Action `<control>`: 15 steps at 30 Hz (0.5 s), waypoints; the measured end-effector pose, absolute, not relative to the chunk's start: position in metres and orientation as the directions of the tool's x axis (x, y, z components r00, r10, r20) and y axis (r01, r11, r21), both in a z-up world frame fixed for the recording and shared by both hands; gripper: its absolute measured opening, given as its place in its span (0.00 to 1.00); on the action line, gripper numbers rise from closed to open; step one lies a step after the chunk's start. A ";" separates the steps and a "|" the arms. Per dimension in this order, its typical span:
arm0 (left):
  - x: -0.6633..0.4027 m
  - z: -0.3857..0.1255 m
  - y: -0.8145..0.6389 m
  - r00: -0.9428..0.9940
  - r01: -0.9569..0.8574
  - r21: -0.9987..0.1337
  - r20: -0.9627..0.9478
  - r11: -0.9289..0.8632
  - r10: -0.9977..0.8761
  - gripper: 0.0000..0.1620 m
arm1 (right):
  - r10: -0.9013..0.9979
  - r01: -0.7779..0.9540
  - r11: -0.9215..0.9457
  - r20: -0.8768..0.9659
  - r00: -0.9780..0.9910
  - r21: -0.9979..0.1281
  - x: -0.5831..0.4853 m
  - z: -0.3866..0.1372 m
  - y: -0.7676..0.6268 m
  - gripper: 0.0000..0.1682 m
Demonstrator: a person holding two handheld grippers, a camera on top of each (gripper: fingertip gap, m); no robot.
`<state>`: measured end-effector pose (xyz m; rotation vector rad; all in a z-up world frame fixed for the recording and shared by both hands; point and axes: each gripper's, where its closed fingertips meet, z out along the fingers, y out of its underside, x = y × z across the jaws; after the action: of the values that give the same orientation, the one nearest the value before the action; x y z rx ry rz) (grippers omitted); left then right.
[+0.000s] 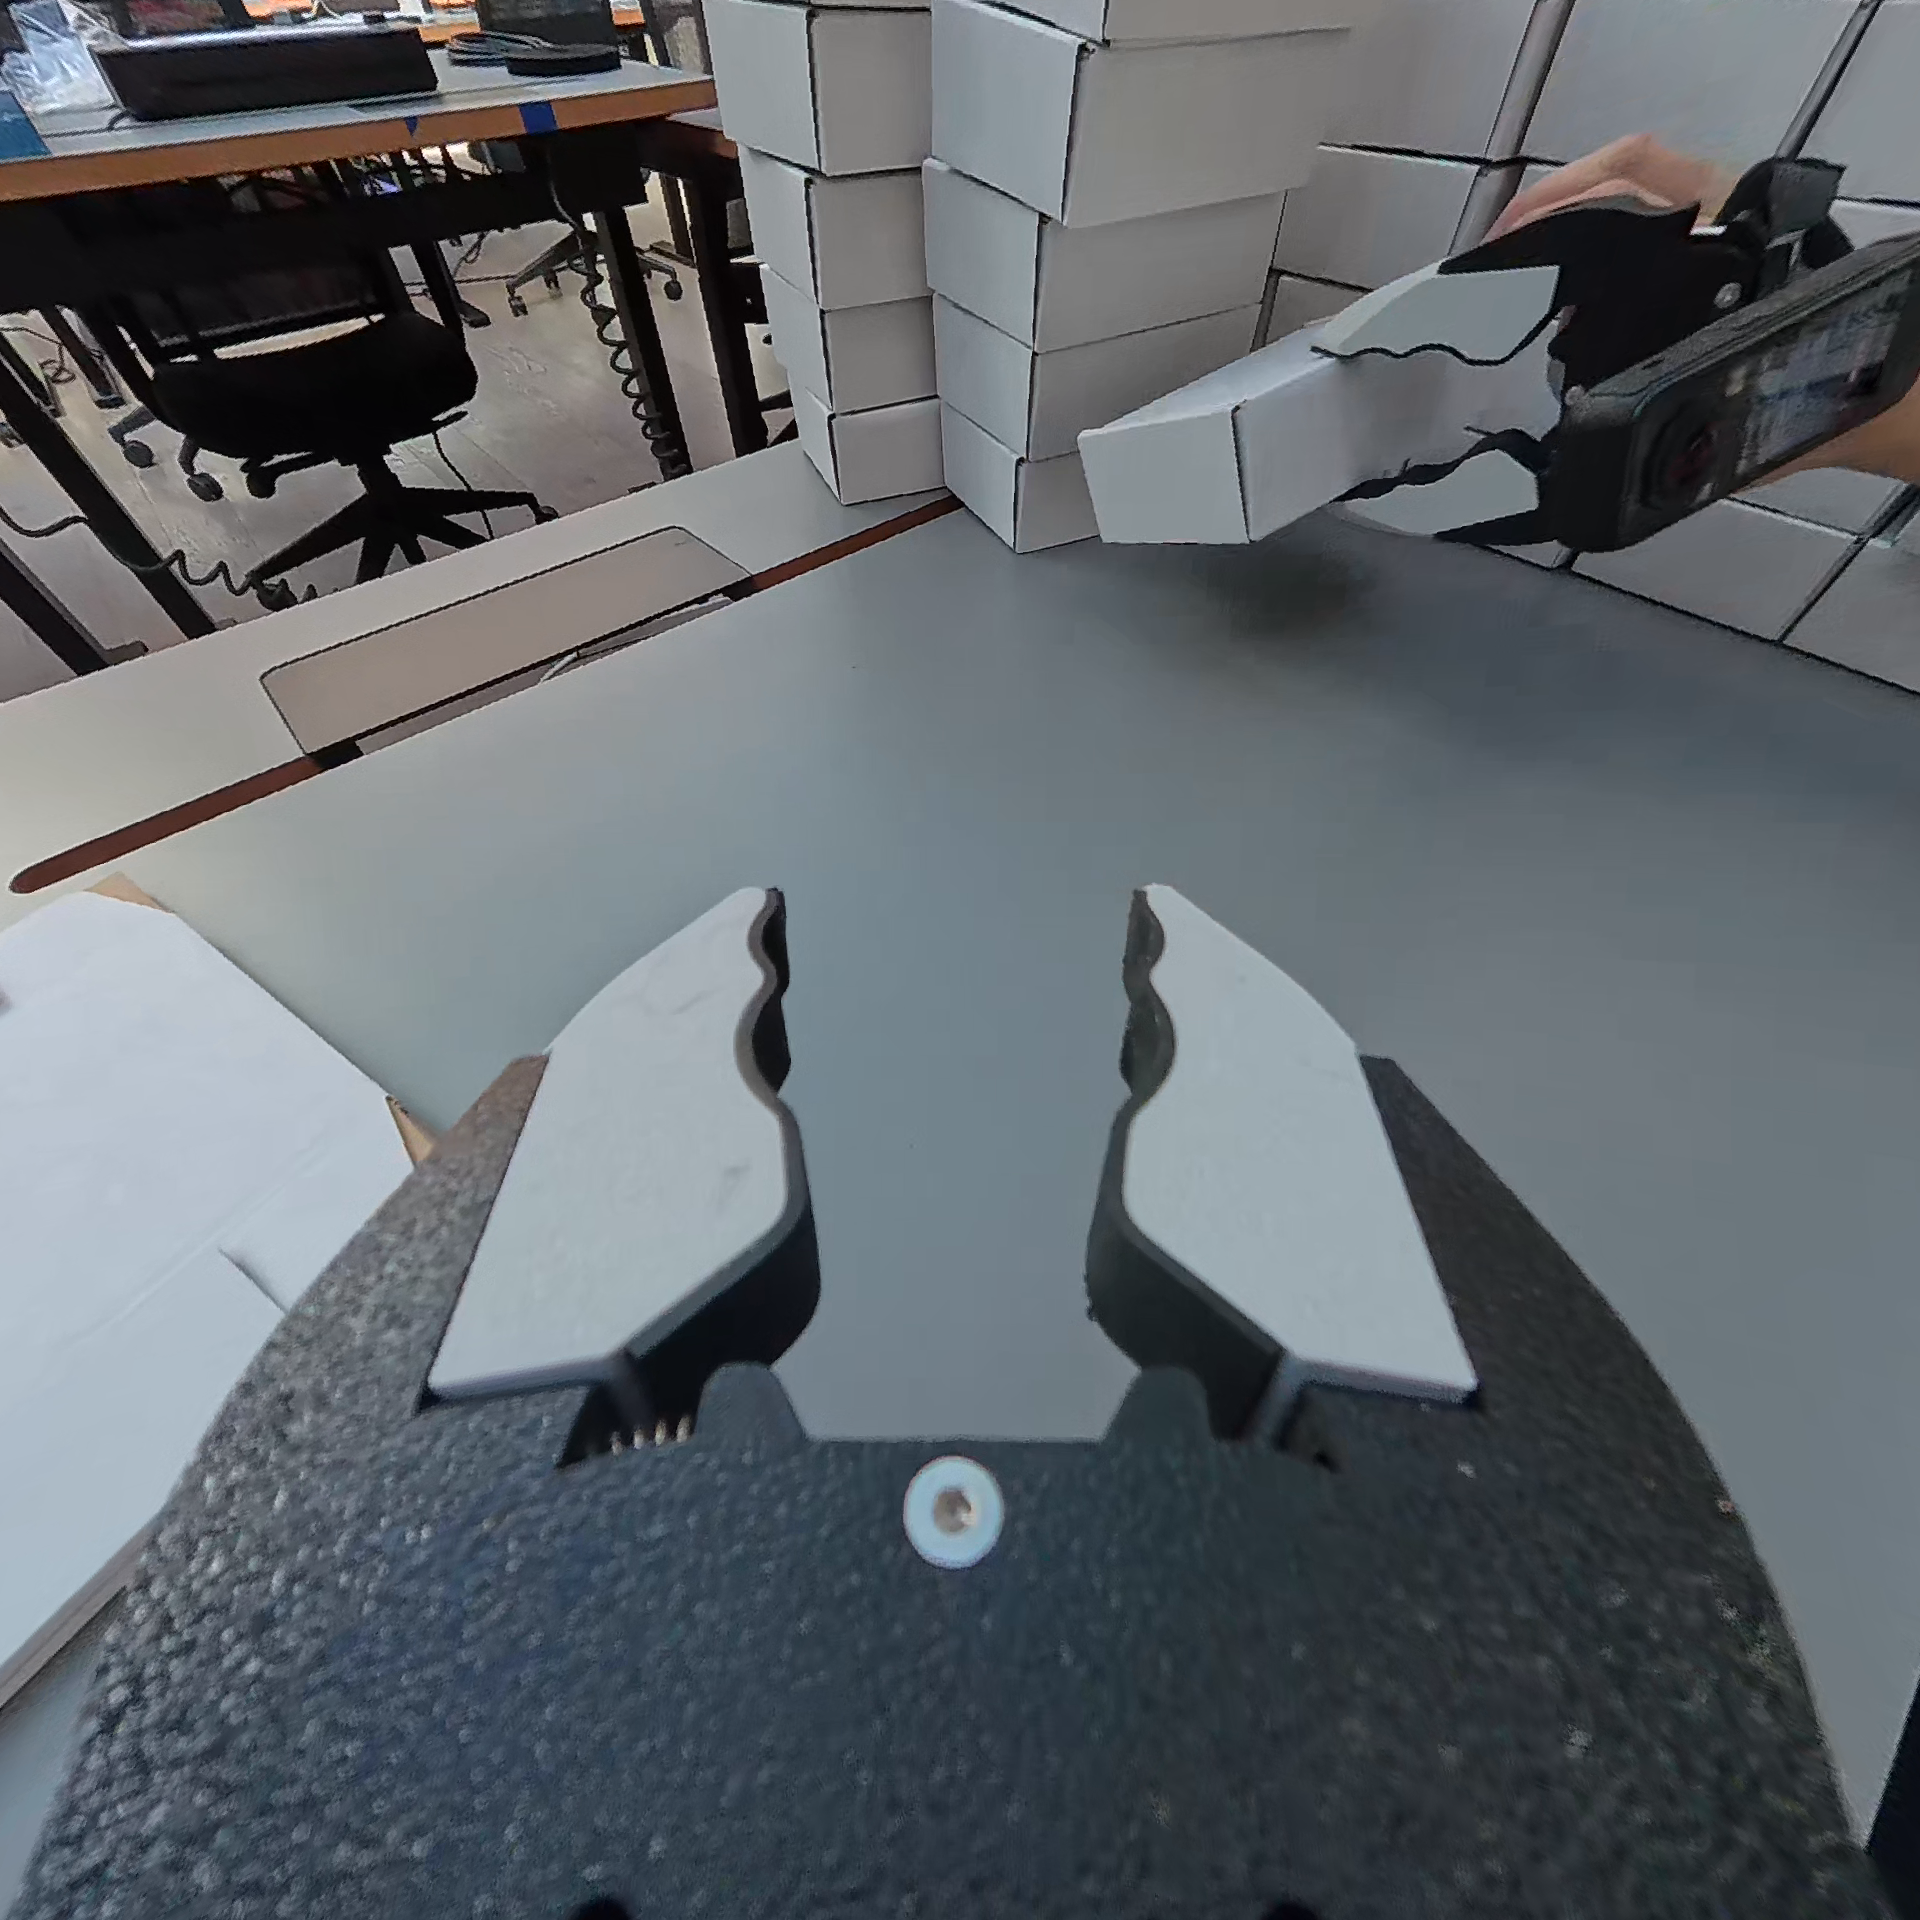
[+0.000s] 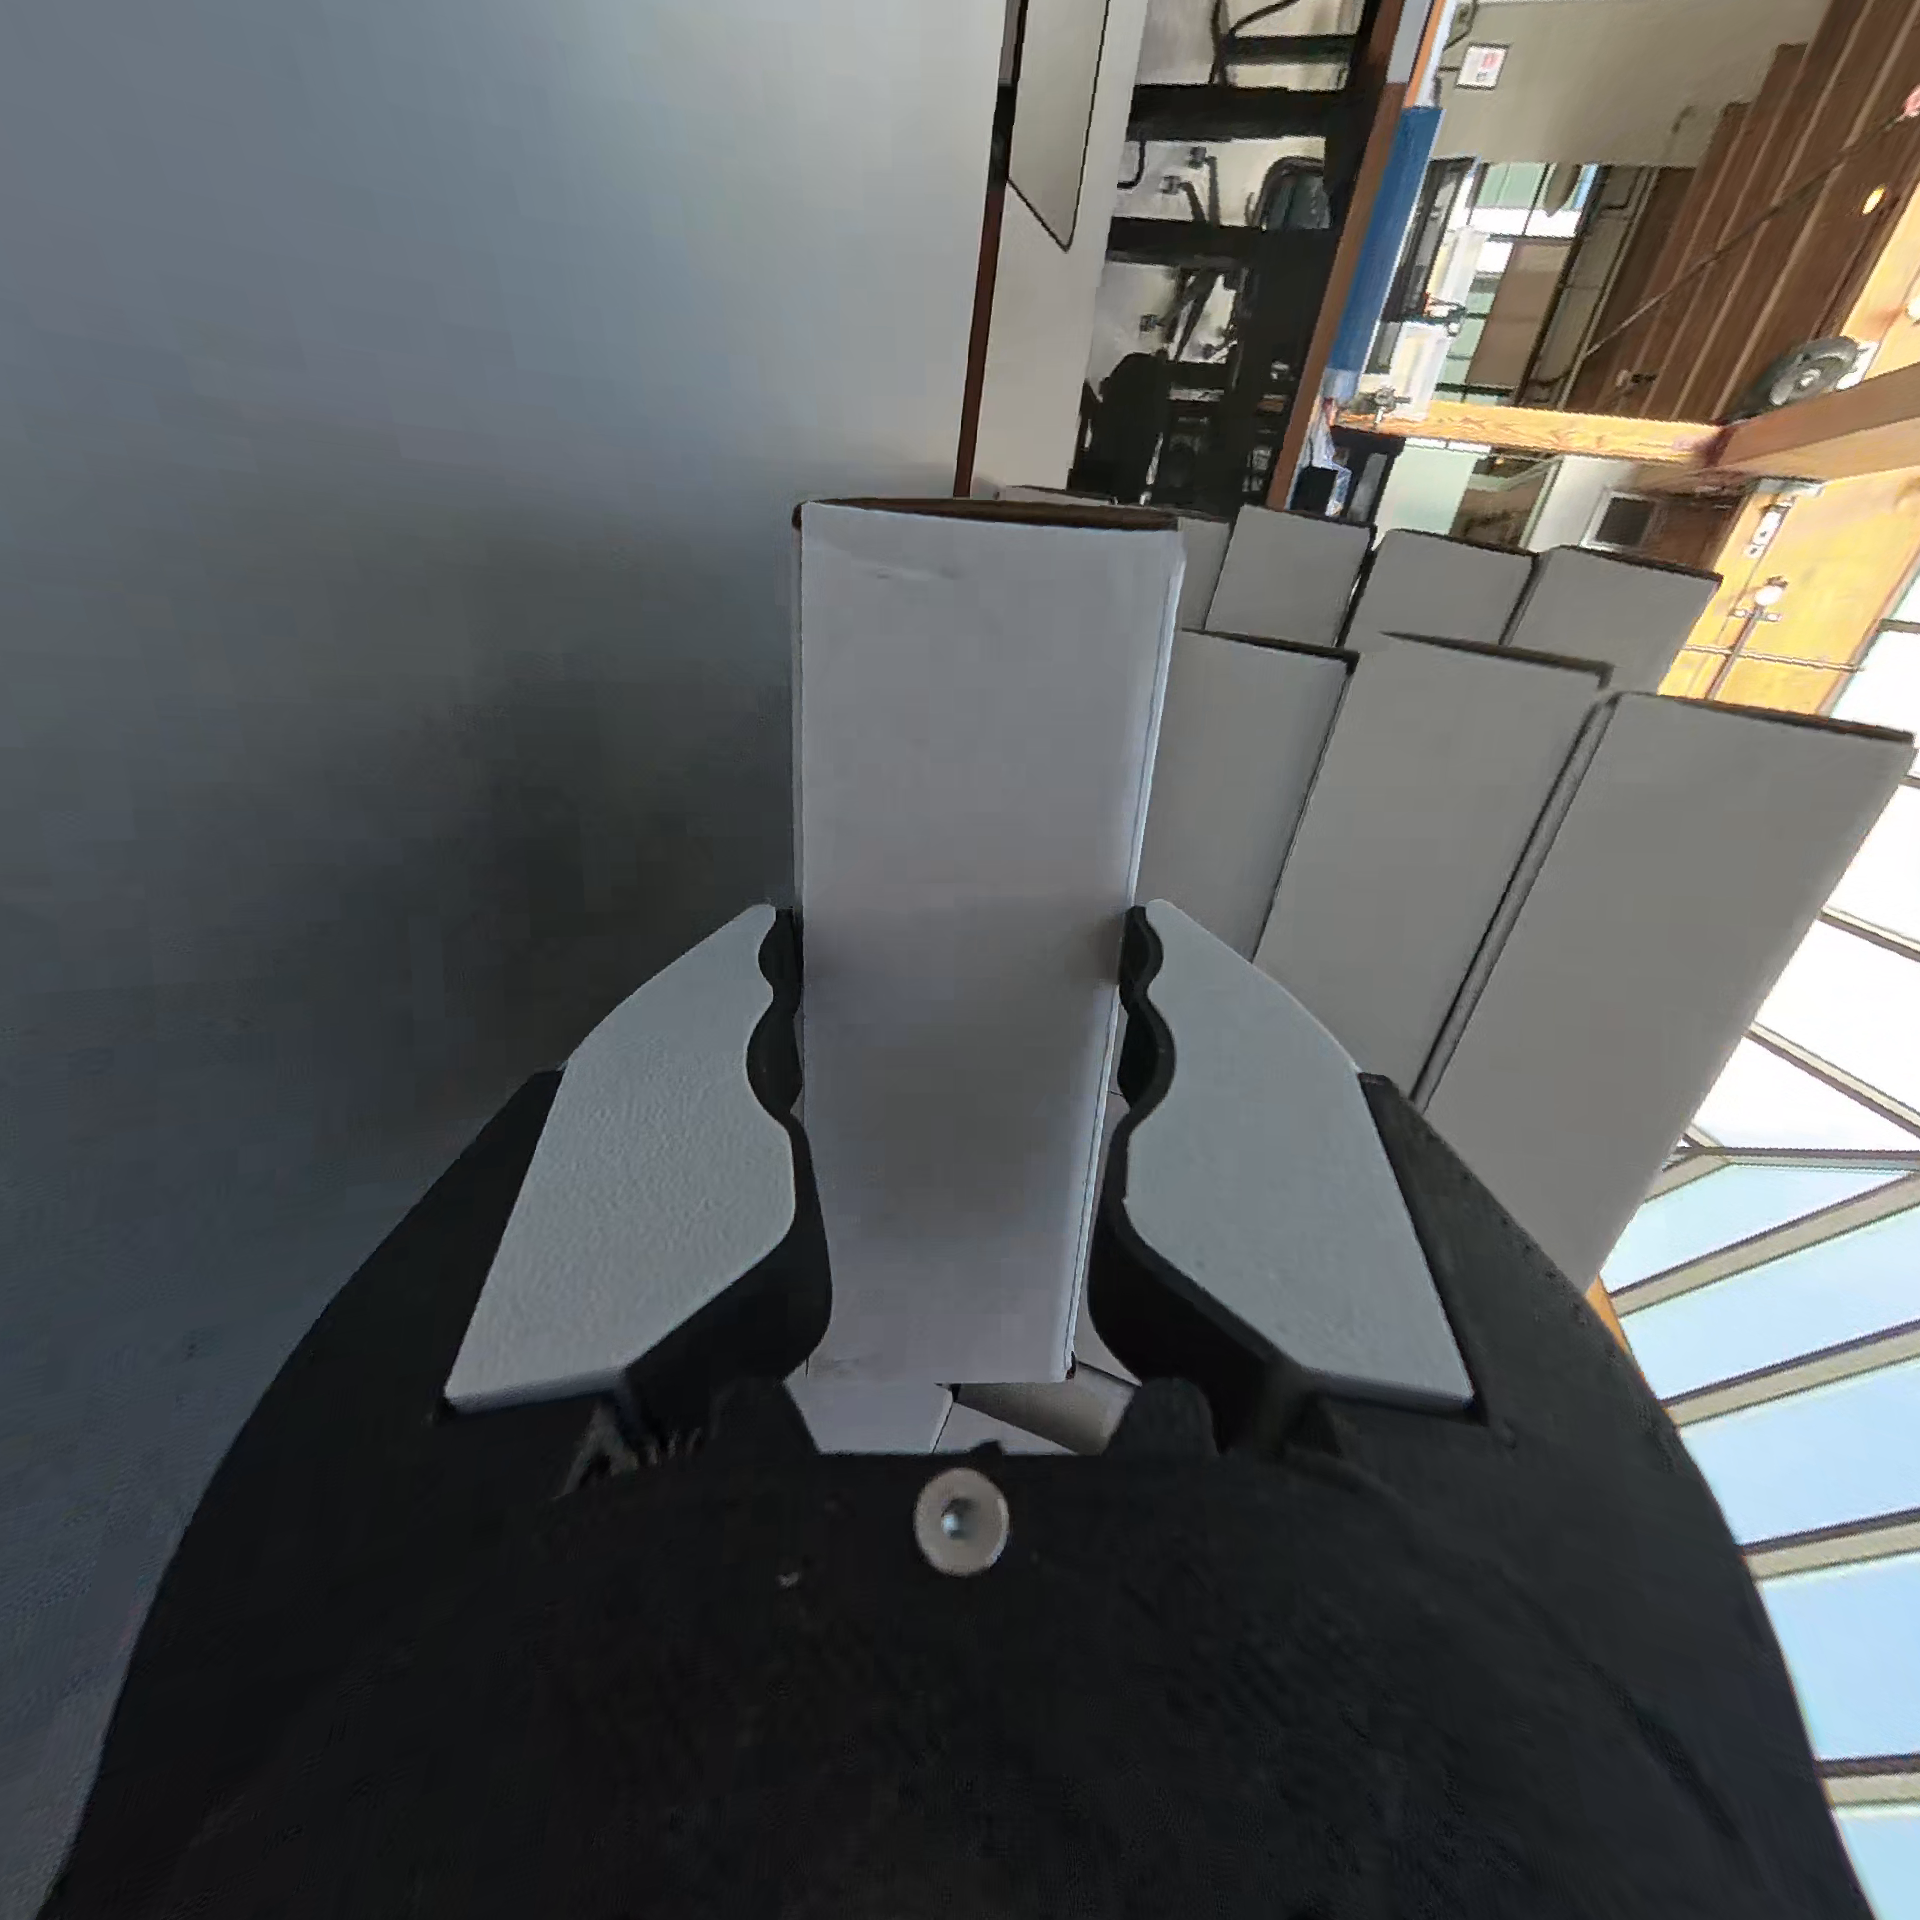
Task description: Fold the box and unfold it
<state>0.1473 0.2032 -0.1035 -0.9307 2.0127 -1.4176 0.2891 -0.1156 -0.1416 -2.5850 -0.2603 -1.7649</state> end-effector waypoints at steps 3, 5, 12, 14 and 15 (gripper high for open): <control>0.148 -0.110 0.197 -0.652 -0.264 -0.940 0.010 0.215 -0.758 0.38 | 0.116 0.147 -0.986 0.944 0.309 0.073 0.295 -0.162 -0.137 0.36; 0.149 -0.117 0.195 -0.655 -0.281 -0.933 0.017 0.223 -0.755 0.38 | 0.099 0.156 -0.986 0.950 0.297 0.054 0.295 -0.170 -0.144 0.36; 0.153 -0.129 0.200 -0.637 -0.317 -0.918 0.020 0.238 -0.771 0.39 | 0.016 0.155 -0.987 0.954 0.300 -0.033 0.293 -0.187 -0.154 0.36; 0.155 -0.131 0.204 -0.630 -0.326 -0.915 0.024 0.237 -0.776 0.39 | 0.036 0.168 -0.986 0.947 0.319 -0.019 0.291 -0.189 -0.156 0.36; 0.155 -0.132 0.208 -0.624 -0.330 -0.912 0.016 0.245 -0.781 0.39 | 0.041 0.164 -0.986 0.941 0.335 -0.015 0.291 -0.190 -0.158 0.35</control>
<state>0.1555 0.2076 -0.1322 -1.0124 2.0774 -1.3543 0.2908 -0.1578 -0.1898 -2.4780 -0.1909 -1.7414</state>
